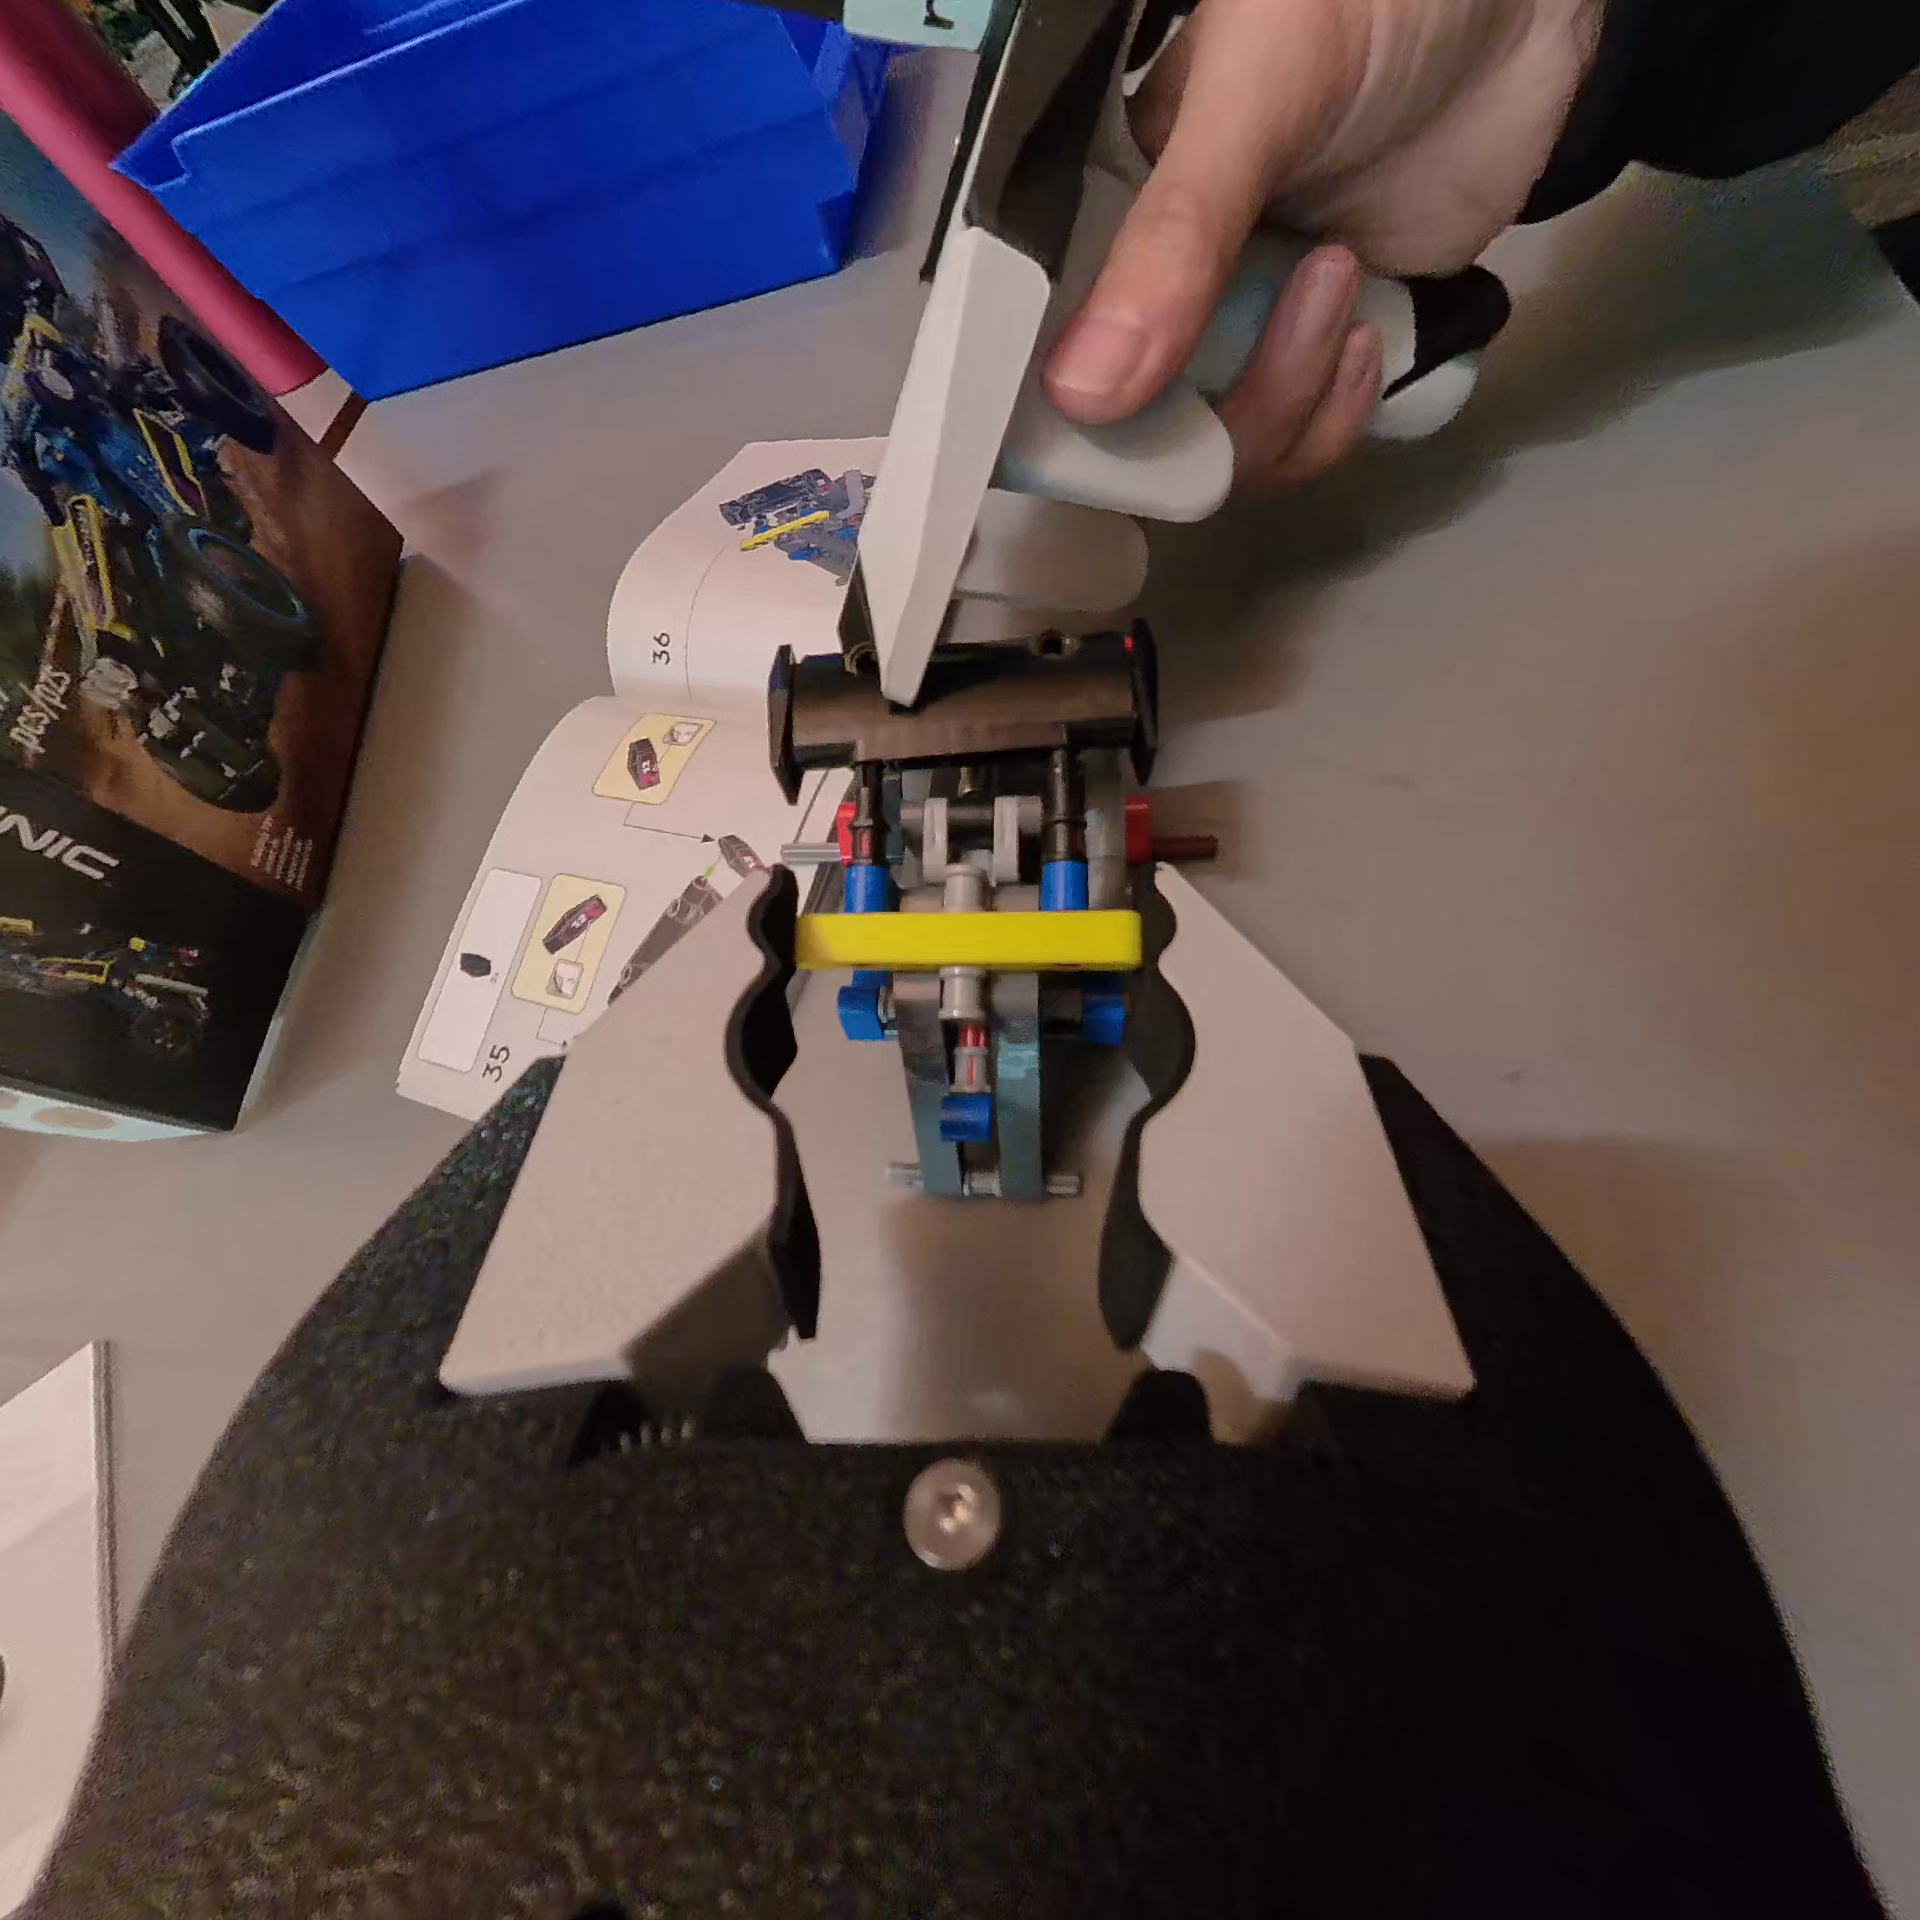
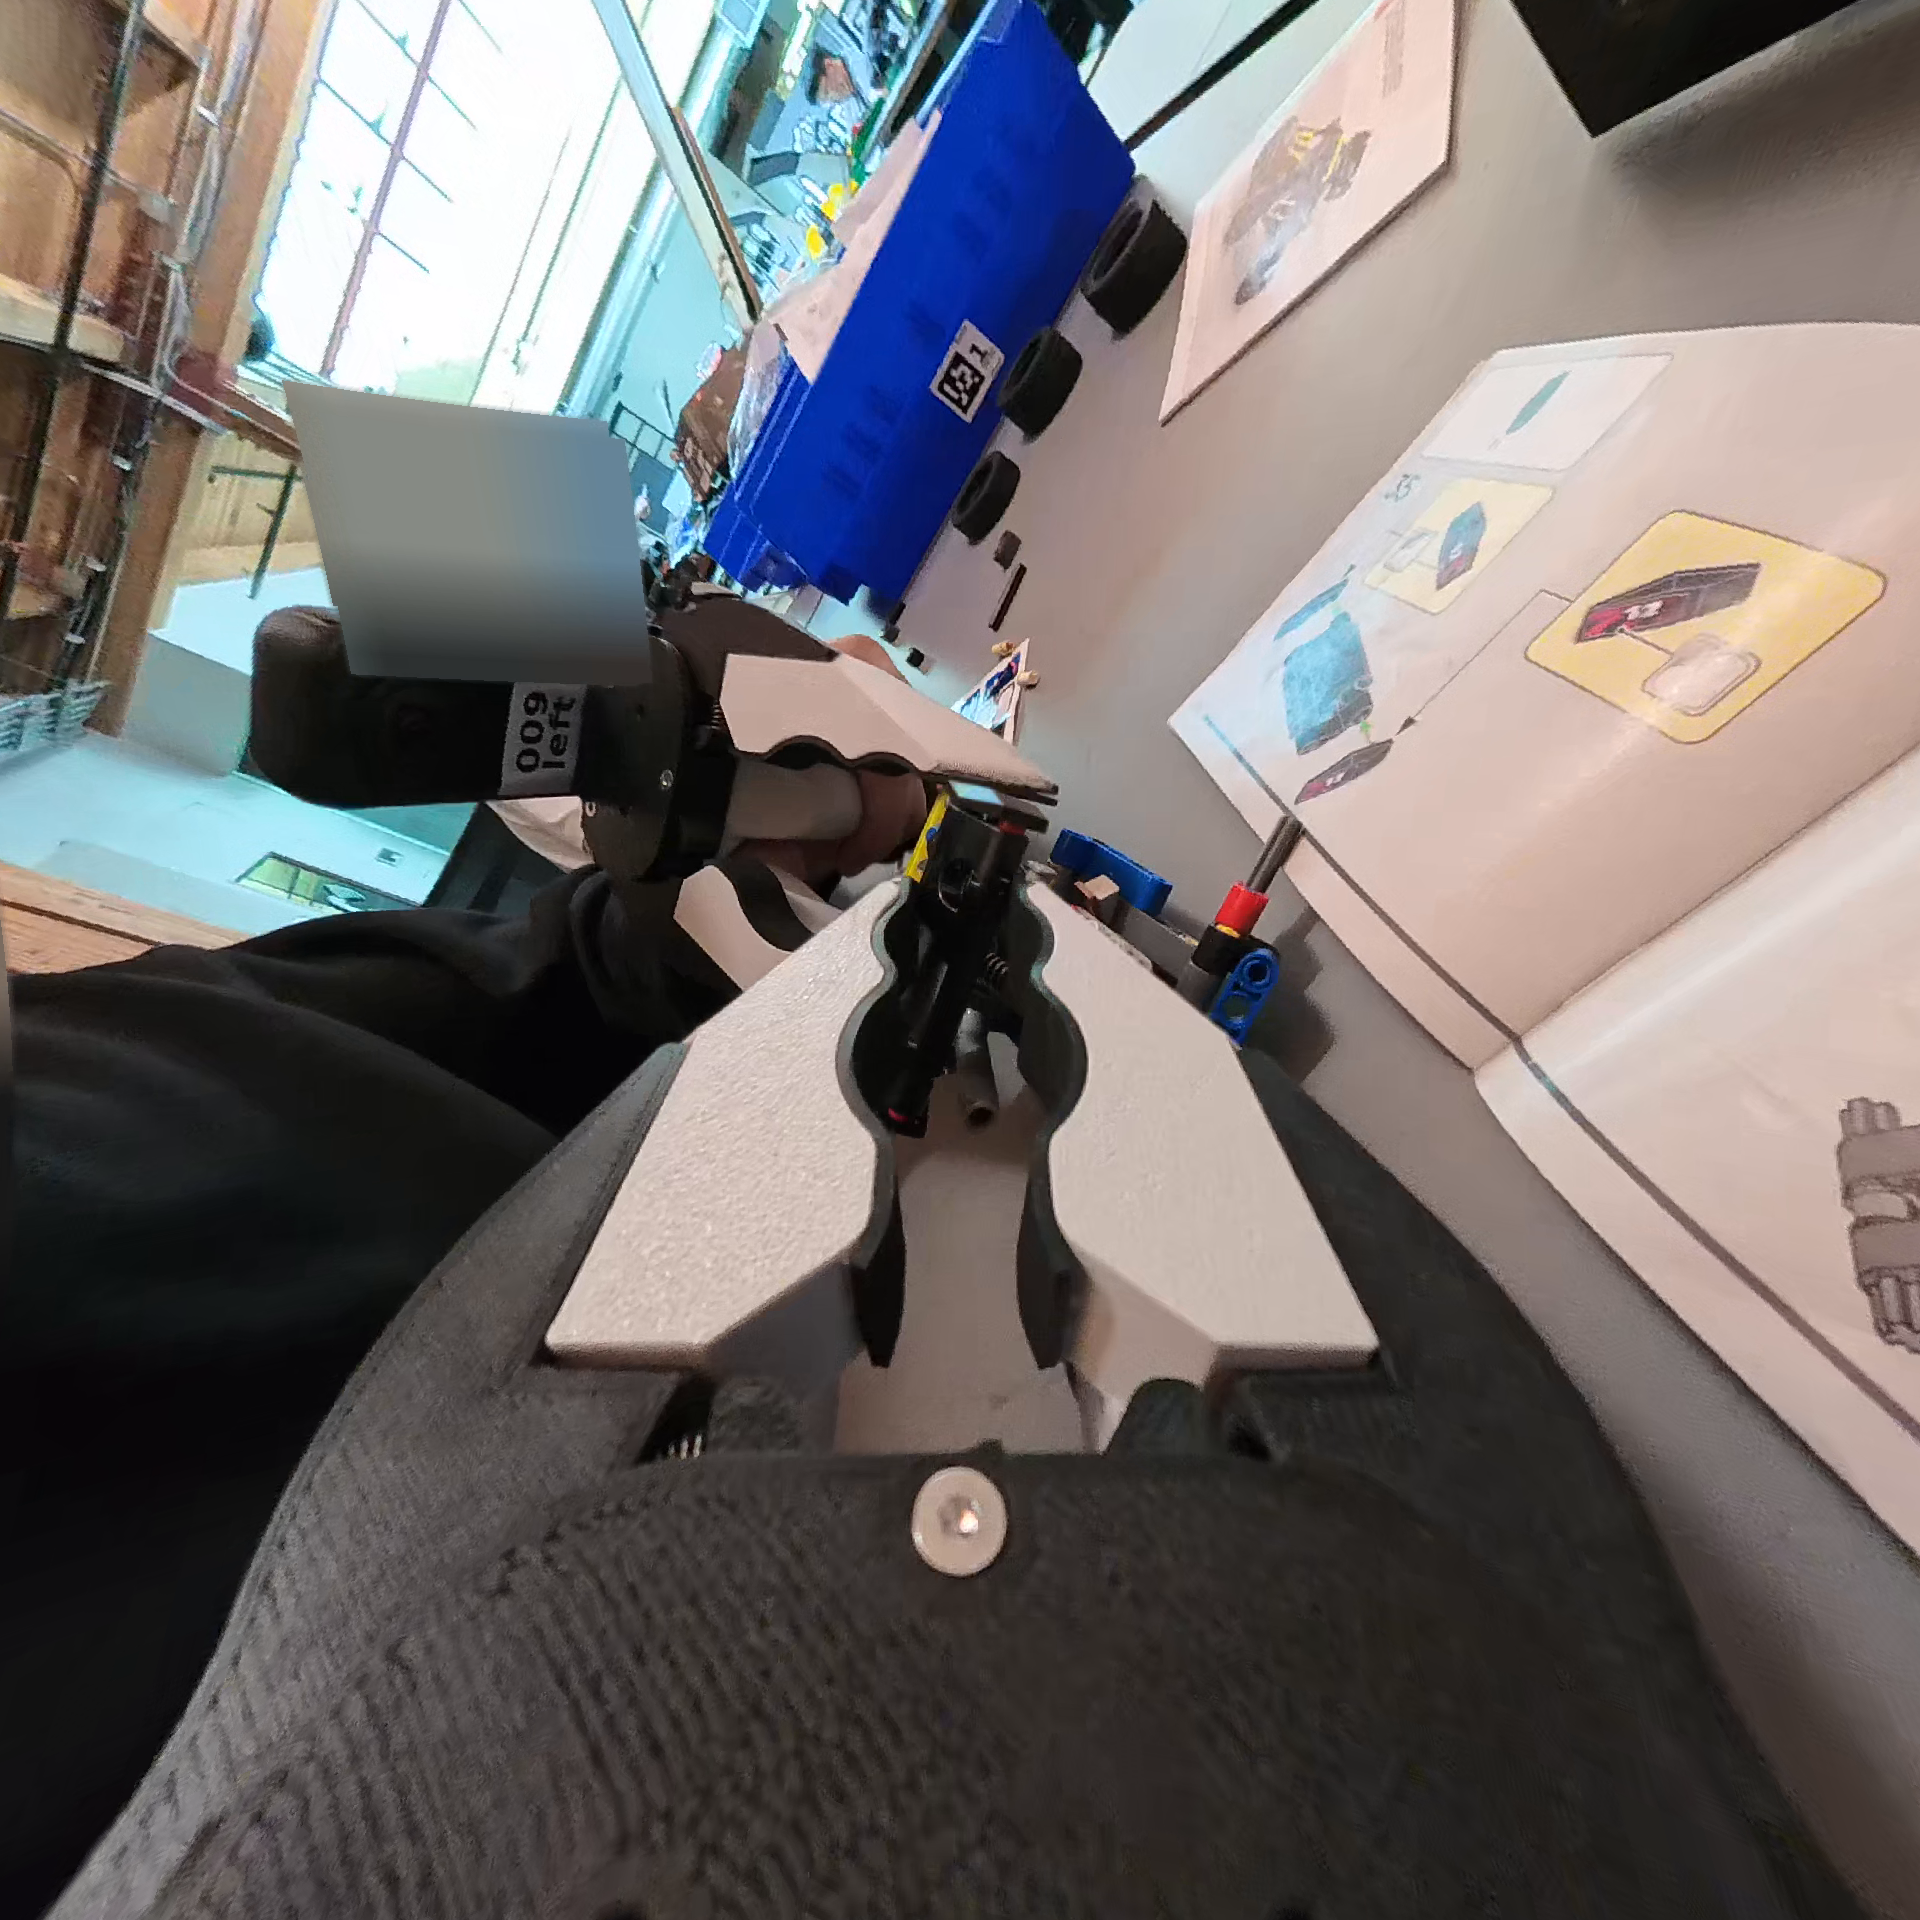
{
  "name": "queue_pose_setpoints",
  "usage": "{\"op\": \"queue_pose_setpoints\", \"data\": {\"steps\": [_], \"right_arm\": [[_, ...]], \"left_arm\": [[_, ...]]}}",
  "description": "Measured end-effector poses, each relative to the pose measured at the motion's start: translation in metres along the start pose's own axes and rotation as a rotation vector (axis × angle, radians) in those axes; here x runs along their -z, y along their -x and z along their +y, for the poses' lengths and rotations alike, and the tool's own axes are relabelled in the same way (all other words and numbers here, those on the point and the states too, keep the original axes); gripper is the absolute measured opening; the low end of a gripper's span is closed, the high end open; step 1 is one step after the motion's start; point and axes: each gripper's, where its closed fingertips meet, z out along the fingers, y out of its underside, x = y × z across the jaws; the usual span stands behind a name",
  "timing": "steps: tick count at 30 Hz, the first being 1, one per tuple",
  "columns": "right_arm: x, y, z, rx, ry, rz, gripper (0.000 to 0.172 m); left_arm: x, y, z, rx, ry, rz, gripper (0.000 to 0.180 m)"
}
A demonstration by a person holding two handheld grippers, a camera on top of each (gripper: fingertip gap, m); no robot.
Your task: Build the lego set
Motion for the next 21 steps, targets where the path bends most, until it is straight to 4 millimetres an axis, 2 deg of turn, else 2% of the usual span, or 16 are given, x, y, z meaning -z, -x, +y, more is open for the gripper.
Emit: {"op": "queue_pose_setpoints", "data": {"steps": [3,8,12,17,21], "right_arm": [[0.0,-0.001,0.0,-0.003,0.02,0.031,0.014],[-0.002,-0.003,0.0,-0.09,-0.053,0.014,0.014],[-0.002,-0.005,-0.001,-0.093,-0.104,0.02,0.014],[0.009,0.0,0.017,-0.077,0.053,-0.049,0.015],[0.013,0.003,0.021,-0.054,0.09,-0.066,0.015]], "left_arm": [[-0.001,0.0,0.0,-0.017,0.006,-0.018,0.062],[-0.002,0.001,0.001,-0.019,0.003,-0.025,0.062],[-0.002,0.001,0.001,-0.005,-0.01,-0.021,0.062],[-0.003,-0.005,-0.002,-0.05,-0.017,-0.005,0.062],[-0.003,-0.004,-0.002,-0.04,-0.027,0.0,0.063]]}}
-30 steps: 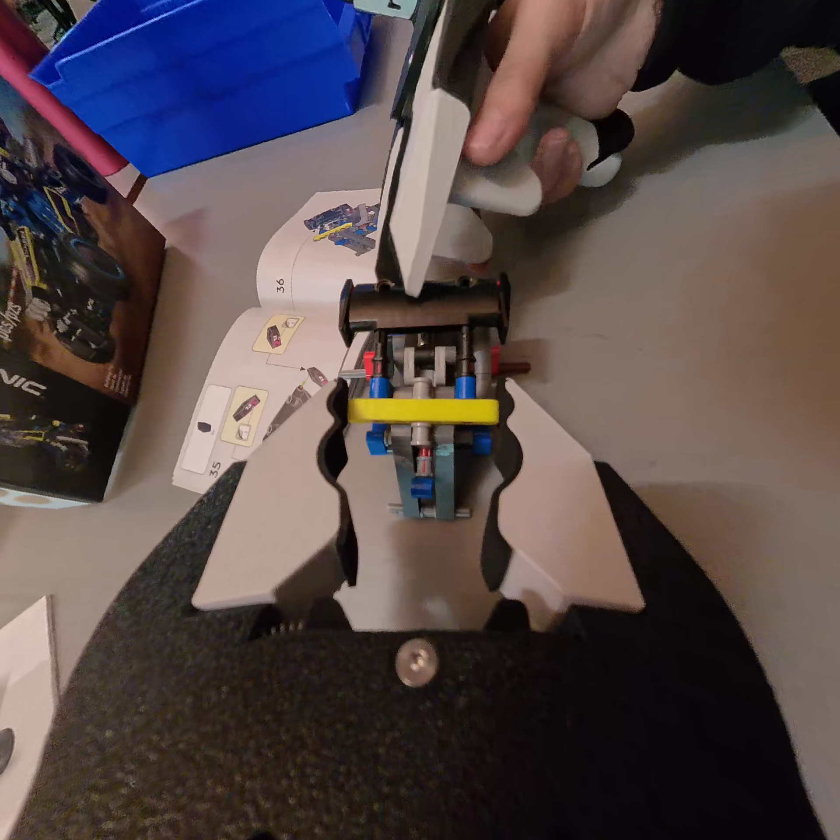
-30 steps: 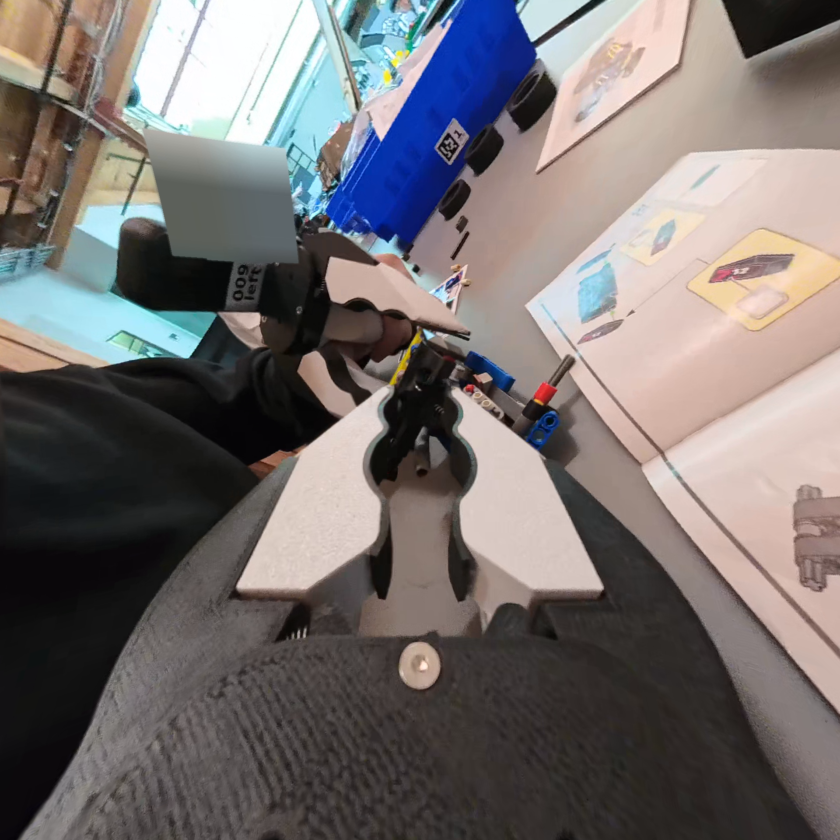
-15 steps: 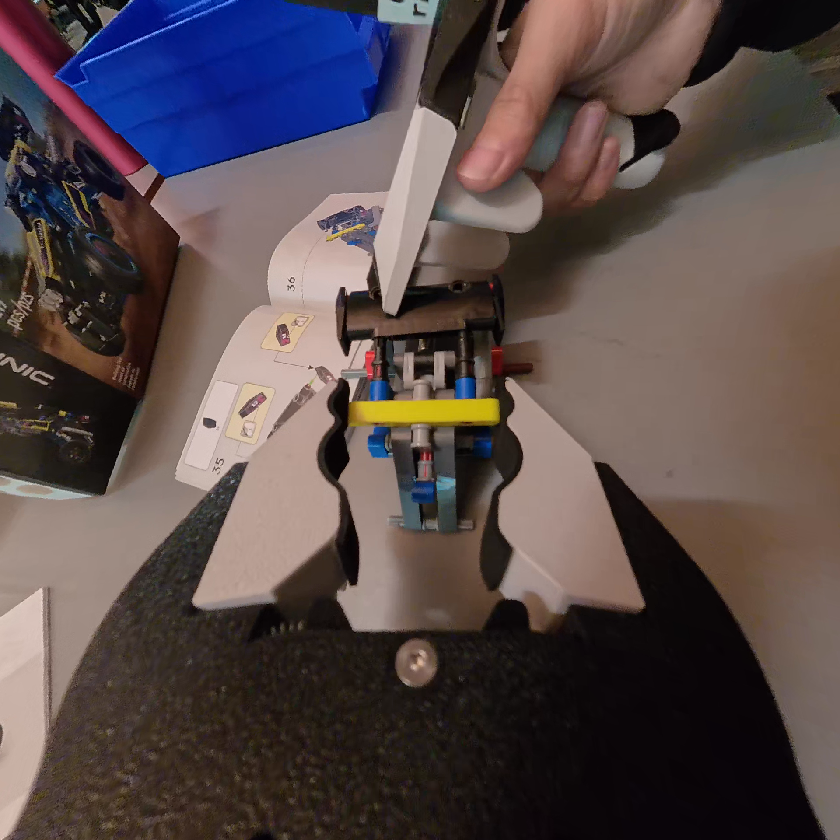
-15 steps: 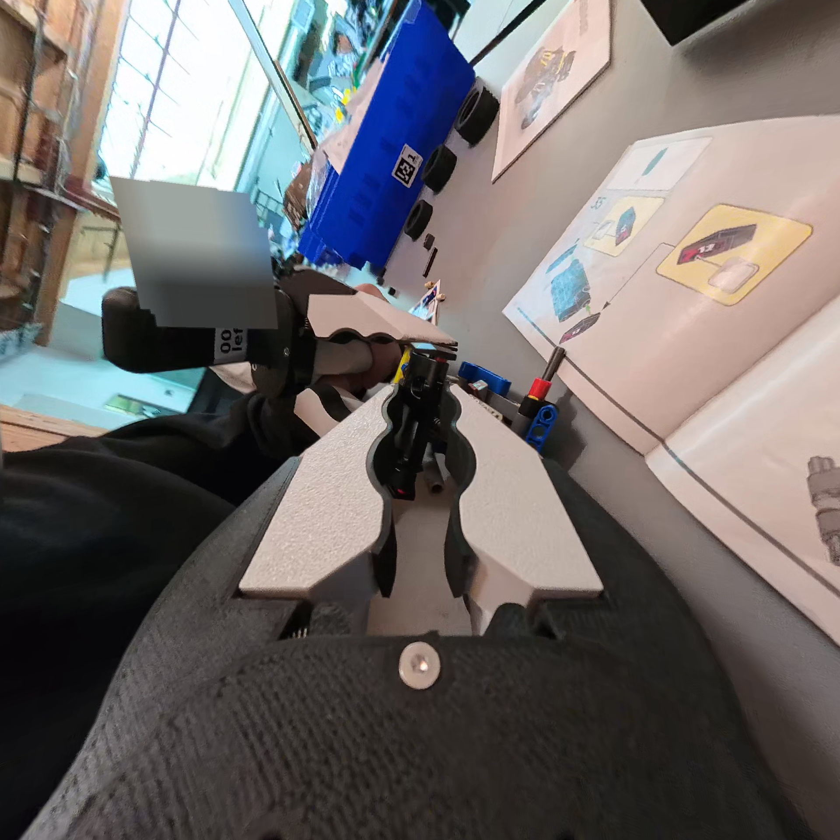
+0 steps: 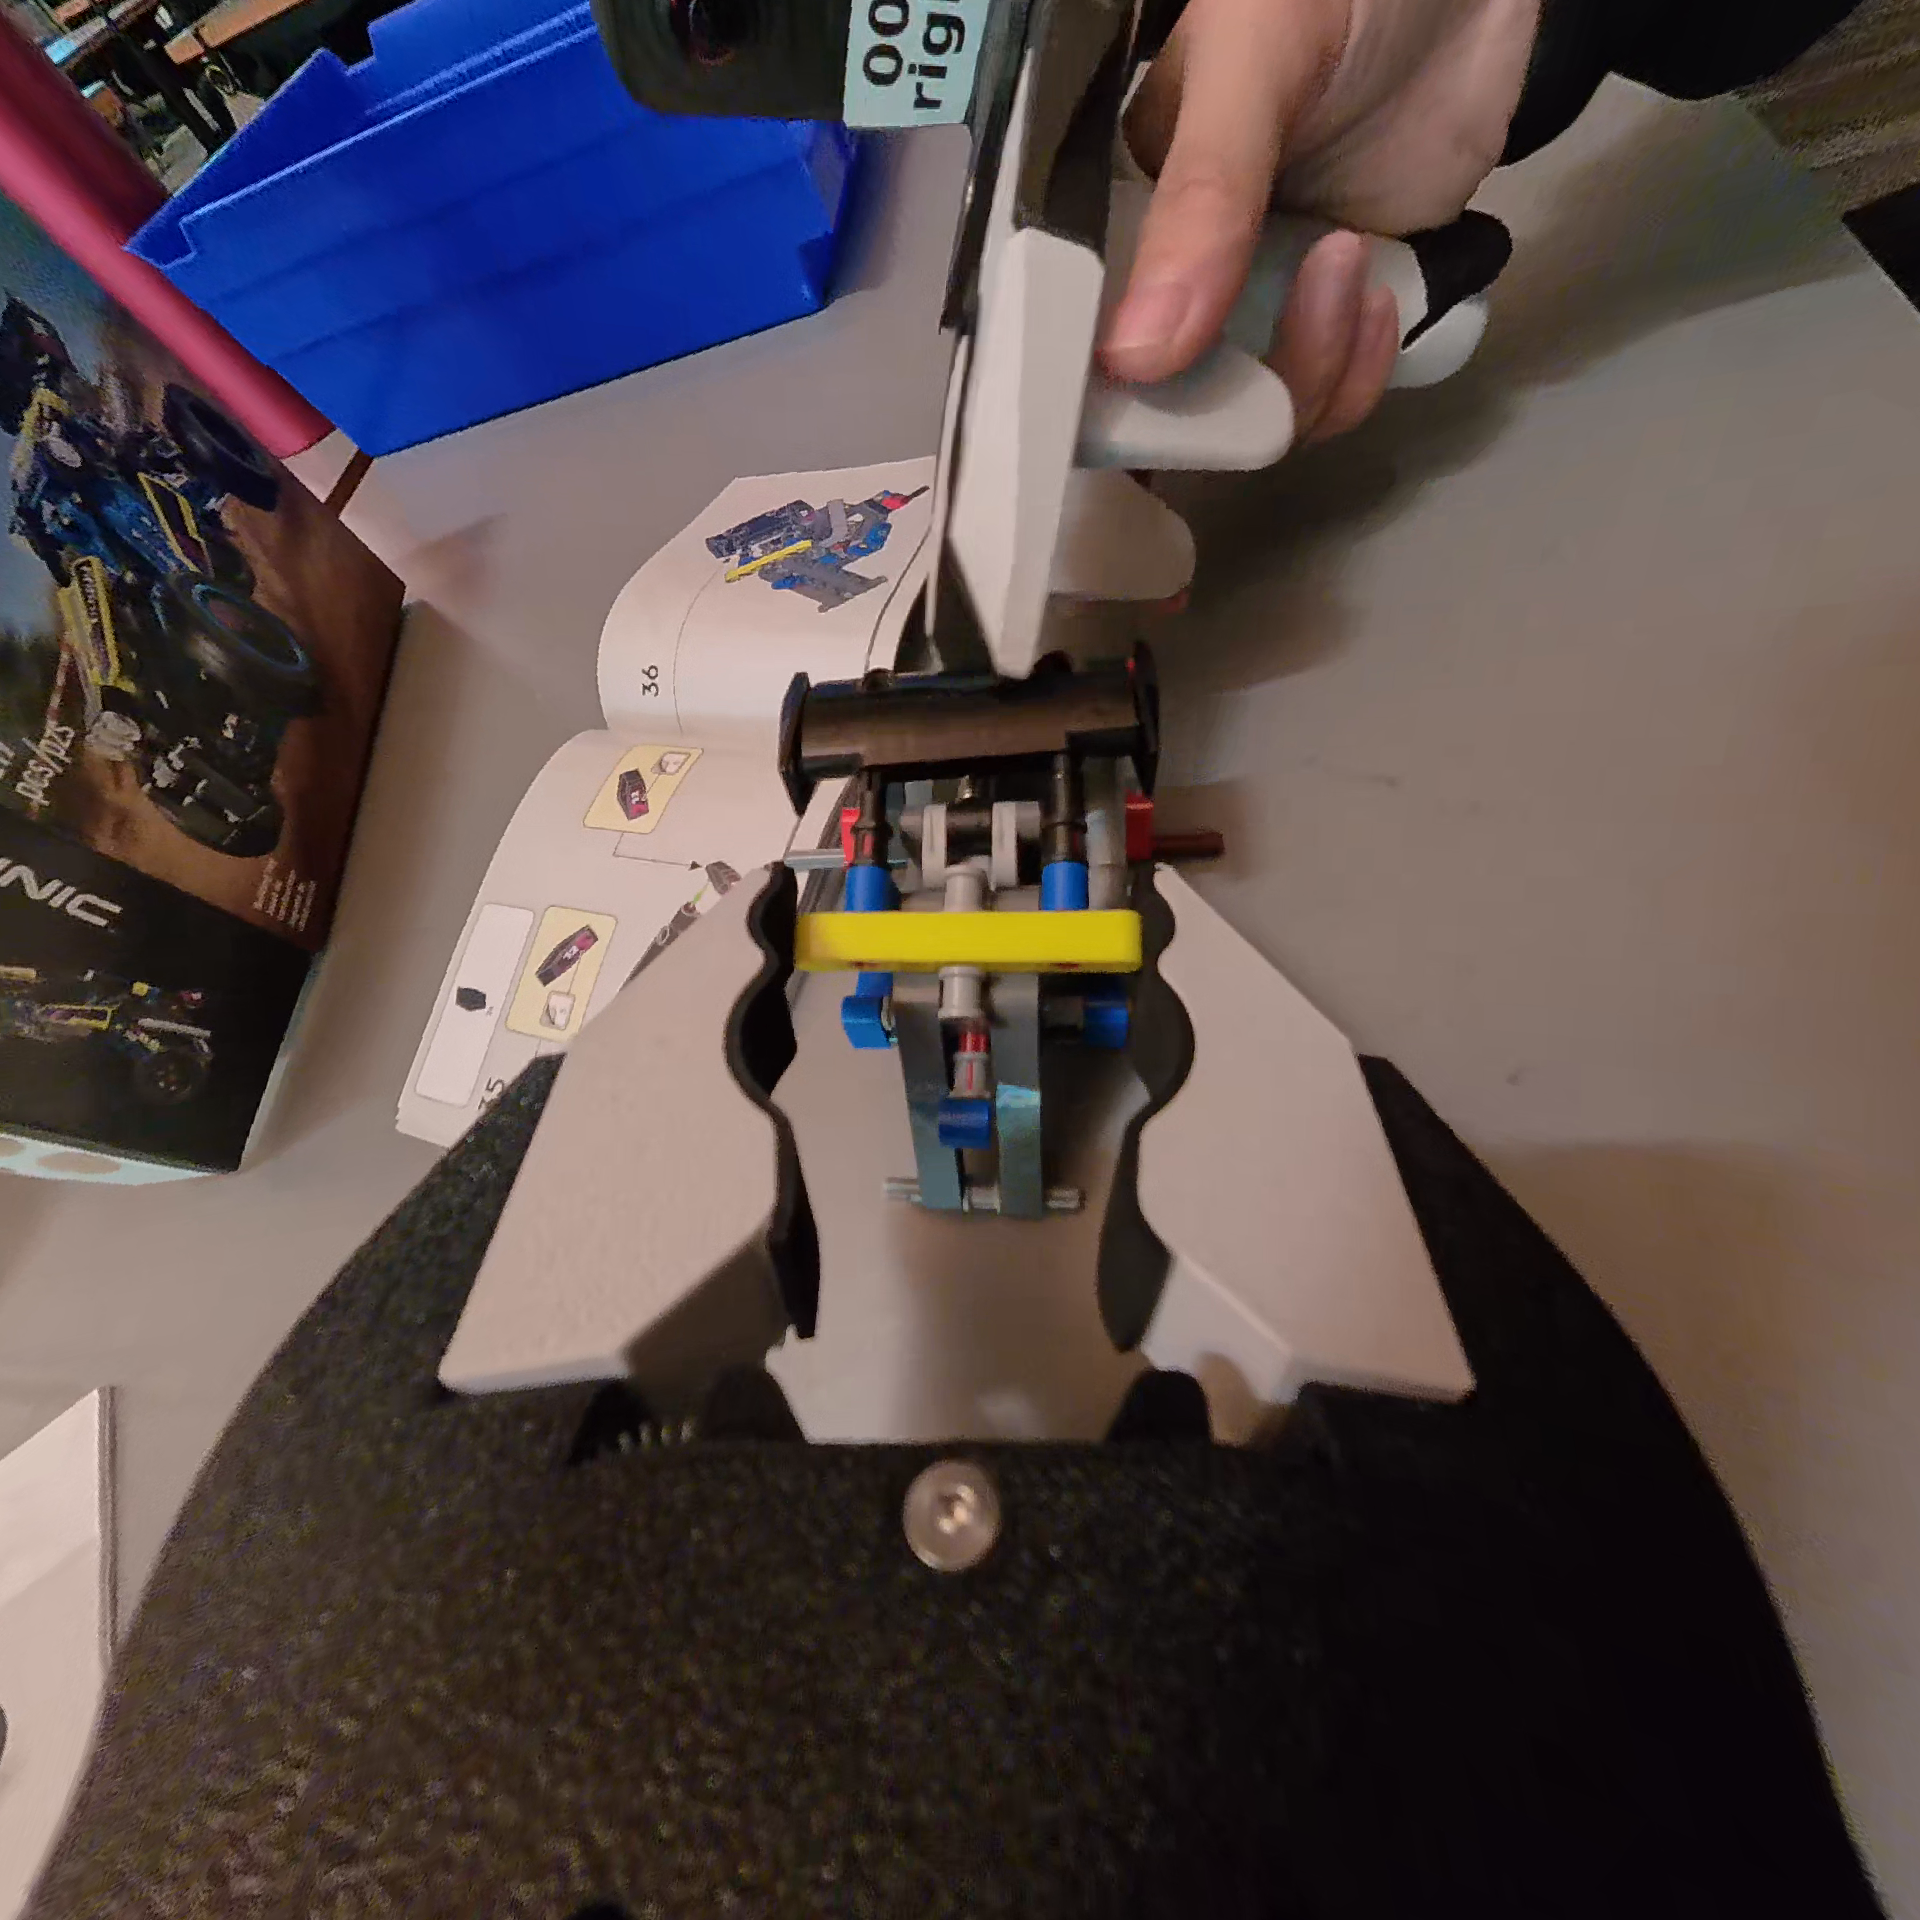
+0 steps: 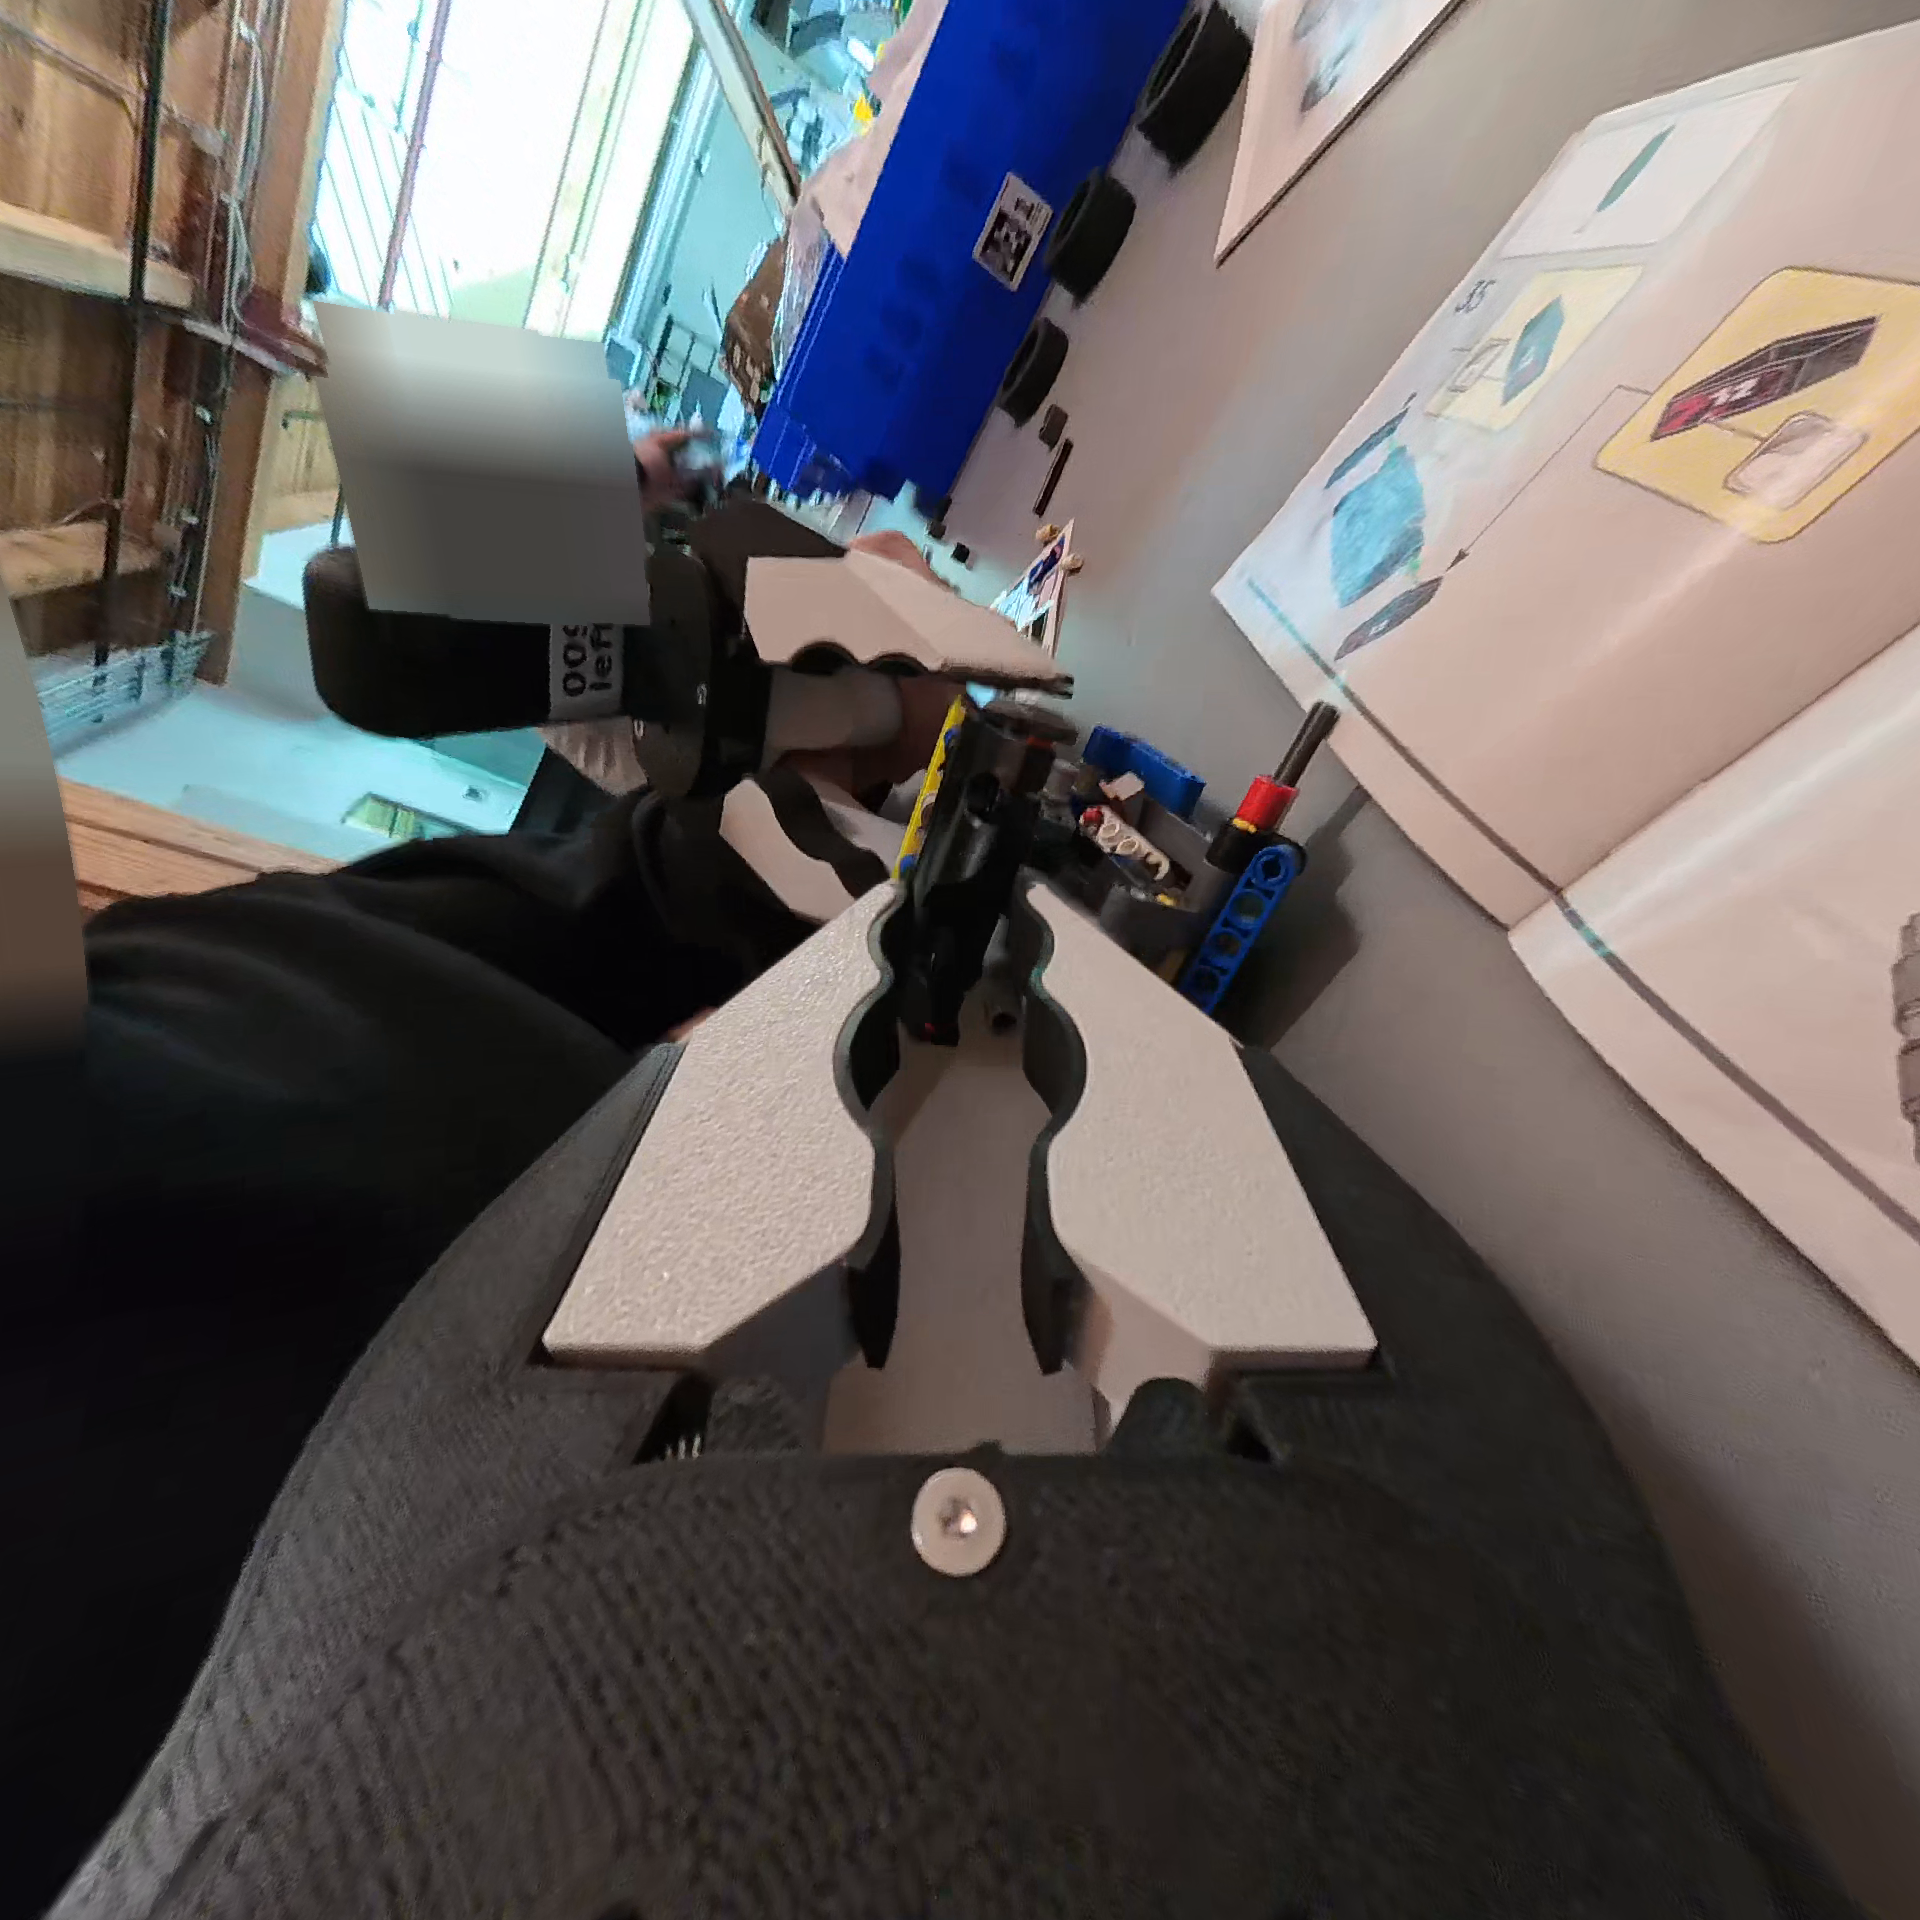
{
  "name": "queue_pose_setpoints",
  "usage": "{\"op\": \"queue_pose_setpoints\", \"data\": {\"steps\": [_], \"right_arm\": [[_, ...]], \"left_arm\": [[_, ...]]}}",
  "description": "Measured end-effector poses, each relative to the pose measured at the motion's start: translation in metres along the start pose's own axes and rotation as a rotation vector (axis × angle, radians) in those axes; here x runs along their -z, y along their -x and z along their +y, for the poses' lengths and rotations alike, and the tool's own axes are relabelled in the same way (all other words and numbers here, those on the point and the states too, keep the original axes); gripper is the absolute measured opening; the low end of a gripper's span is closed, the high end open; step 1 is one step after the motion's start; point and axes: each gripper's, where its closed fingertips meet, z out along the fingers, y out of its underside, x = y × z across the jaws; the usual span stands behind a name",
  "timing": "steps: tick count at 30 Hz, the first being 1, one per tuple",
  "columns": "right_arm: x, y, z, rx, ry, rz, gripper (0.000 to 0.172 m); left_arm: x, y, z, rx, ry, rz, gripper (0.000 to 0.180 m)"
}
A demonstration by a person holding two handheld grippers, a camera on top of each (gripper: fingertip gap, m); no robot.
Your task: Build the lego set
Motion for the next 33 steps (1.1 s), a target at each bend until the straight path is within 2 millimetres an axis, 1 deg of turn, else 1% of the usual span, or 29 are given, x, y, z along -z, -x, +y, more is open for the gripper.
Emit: {"op": "queue_pose_setpoints", "data": {"steps": [2,4,7,9,12,15,18,20,24,29,33], "right_arm": [[0.002,0.001,0.007,0.017,0.049,-0.007,0.02],[0.001,0.003,0.004,0.019,0.03,-0.024,0.017],[-0.004,0.004,0.008,0.018,0.048,-0.029,0.016],[-0.003,0.004,0.009,-0.008,0.06,-0.041,0.015],[-0.004,0.005,0.006,-0.015,0.026,-0.032,0.013],[-0.005,0.006,0.003,-0.118,-0.045,-0.049,0.011],[-0.007,0.007,0.005,-0.185,-0.09,-0.054,0.011],[-0.009,0.01,0.006,-0.244,-0.114,-0.09,0.01],[-0.011,0.008,0.003,-0.17,-0.091,-0.038,0.01],[-0.01,0.005,0.003,-0.153,-0.023,-0.057,0.012],[-0.01,0.001,-0.009,-0.036,-0.044,0.003,0.017]], "left_arm": [[0.0,0.0,0.0,0.003,-0.003,-0.001,0.063],[0.0,0.0,0.0,0.0,-0.003,-0.003,0.062],[0.0,0.0,-0.001,-0.001,-0.009,0.0,0.062],[0.0,-0.001,-0.001,-0.011,-0.004,-0.007,0.062],[0.0,0.001,0.0,-0.008,-0.004,-0.025,0.062],[0.0,0.003,0.0,-0.001,-0.013,-0.031,0.062],[0.0,0.004,0.0,0.0,-0.006,-0.035,0.062],[-0.001,0.004,0.0,0.011,-0.007,-0.032,0.061],[0.0,0.007,0.002,0.003,-0.001,-0.048,0.061],[-0.001,0.007,0.002,0.02,0.0,-0.043,0.061],[-0.001,0.01,0.003,0.063,-0.001,-0.055,0.061]]}}
